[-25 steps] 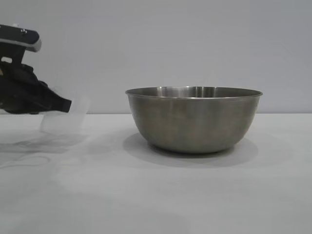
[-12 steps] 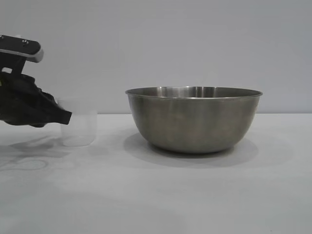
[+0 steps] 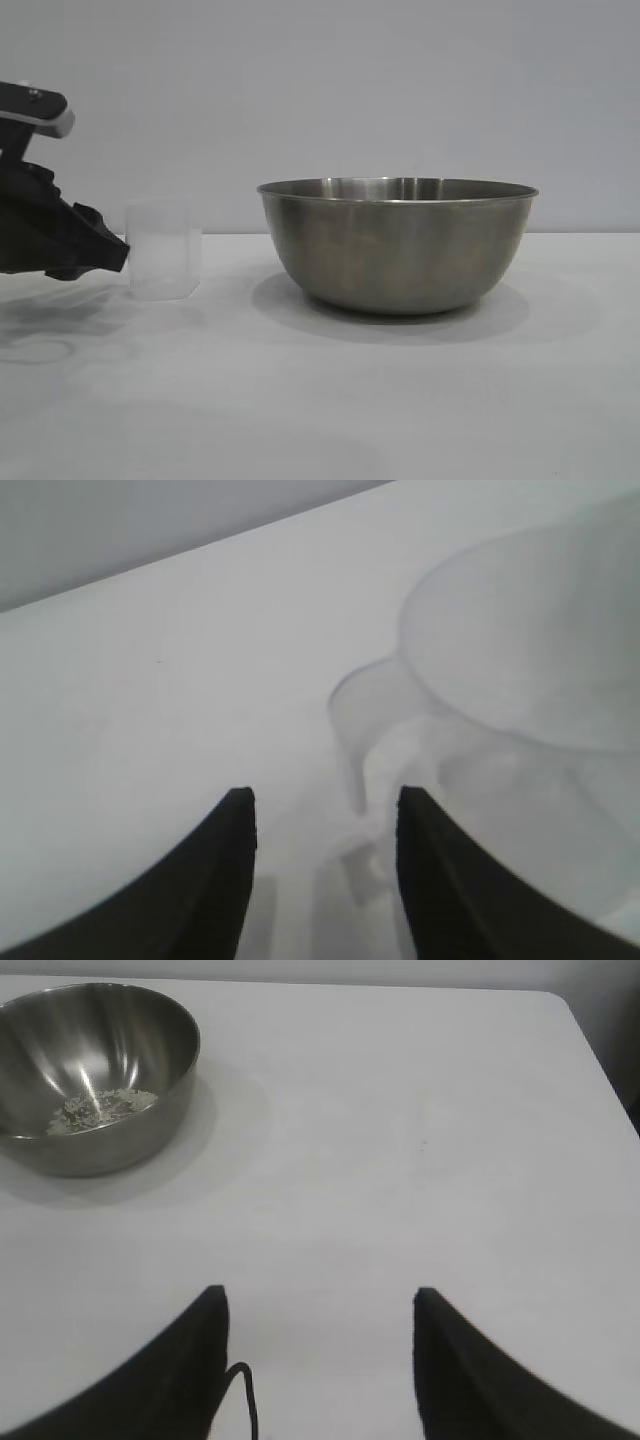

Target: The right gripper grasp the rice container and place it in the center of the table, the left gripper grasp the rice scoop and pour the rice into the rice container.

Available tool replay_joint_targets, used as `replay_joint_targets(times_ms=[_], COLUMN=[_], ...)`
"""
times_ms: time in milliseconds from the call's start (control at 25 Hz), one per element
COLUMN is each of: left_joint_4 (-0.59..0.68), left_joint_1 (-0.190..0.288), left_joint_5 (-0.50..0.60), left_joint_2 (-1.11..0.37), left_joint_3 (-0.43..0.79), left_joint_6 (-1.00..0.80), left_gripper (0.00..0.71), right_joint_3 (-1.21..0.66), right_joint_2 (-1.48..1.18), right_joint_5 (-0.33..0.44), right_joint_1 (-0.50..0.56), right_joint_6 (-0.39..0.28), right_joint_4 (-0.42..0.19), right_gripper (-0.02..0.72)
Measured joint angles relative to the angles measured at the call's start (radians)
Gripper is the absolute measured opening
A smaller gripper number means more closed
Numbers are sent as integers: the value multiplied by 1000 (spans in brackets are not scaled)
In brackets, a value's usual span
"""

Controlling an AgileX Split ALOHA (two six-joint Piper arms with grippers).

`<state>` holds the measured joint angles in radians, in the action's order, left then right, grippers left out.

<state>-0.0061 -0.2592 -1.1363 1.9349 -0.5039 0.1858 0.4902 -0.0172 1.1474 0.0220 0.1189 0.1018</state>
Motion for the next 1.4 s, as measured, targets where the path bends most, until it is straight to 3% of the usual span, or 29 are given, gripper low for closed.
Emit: replay_joint_targets(times_ms=[400, 480, 880, 1040, 1160, 1280, 1400], left_joint_4=[24, 40, 51, 51, 24, 1, -47], left_joint_1=[0, 0, 0, 8, 75, 214, 317], left_joint_5=[0, 45, 701, 1027, 1186, 1320, 1432], left_joint_2=[-395, -483, -983, -1152, -1253, -1360, -1483], left_joint_3=[13, 17, 20, -10, -13, -13, -13], left_joint_6=[-17, -55, -102, -102, -106, -106, -78], left_gripper=[284, 284, 284, 284, 284, 284, 284], right_joint_3=[0, 0, 0, 0, 0, 0, 0], right_joint_2=[0, 0, 0, 0, 0, 0, 0], right_joint_5=[0, 0, 0, 0, 0, 0, 0], right_joint_1=[0, 0, 0, 0, 0, 0, 0], right_joint_6=[0, 0, 0, 0, 0, 0, 0], right_joint_4=[0, 0, 0, 0, 0, 0, 0], right_gripper=[391, 391, 391, 391, 391, 391, 391])
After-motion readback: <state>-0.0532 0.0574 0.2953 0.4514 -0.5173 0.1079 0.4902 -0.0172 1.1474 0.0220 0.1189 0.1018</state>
